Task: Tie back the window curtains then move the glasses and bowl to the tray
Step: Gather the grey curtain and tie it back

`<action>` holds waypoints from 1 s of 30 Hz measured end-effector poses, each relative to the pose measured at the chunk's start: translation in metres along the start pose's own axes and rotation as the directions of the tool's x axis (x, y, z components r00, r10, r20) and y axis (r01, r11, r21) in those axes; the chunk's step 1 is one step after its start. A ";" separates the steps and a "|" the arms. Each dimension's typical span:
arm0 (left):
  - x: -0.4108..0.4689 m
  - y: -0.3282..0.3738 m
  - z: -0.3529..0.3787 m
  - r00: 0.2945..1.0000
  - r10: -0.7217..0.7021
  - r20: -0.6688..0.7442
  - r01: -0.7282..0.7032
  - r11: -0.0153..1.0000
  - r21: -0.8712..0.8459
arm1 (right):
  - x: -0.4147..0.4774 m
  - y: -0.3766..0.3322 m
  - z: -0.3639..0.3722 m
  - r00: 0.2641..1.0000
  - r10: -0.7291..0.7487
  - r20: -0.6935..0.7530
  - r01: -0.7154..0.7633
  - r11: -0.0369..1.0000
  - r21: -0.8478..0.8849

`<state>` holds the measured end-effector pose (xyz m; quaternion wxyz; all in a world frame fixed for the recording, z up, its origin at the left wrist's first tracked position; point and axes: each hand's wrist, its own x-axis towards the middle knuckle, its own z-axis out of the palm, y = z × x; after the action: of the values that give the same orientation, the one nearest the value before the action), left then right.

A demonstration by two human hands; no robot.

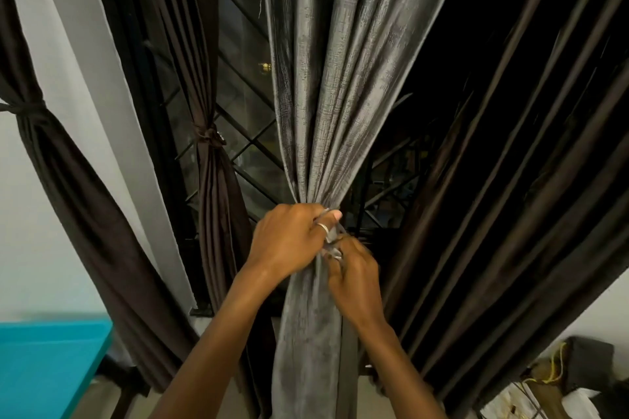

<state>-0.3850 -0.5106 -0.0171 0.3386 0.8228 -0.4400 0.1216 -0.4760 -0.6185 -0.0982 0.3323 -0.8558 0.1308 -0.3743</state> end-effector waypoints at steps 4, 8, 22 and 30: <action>0.001 0.004 0.008 0.994 0.047 0.102 -0.019 0.965 -0.262 | -0.001 0.000 0.005 0.997 -0.040 0.070 0.039 0.999 0.007; 0.000 -0.019 0.012 0.970 0.048 0.237 0.058 0.905 -0.422 | 0.000 0.005 0.001 0.988 -0.096 0.122 0.082 0.990 0.119; -0.006 -0.045 0.025 0.960 0.096 0.262 -0.043 0.979 -0.200 | 0.043 -0.020 -0.054 0.993 0.021 0.120 -0.051 0.964 0.259; -0.009 -0.051 0.021 0.971 0.091 0.223 -0.011 0.942 -0.336 | 0.056 -0.020 -0.033 0.979 -0.099 0.180 0.047 0.960 0.274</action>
<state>-0.3510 -0.4994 -0.0599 0.4144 0.7508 -0.5125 -0.0437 -0.4618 -0.6456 -0.0373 0.4421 -0.8392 0.0142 -0.3163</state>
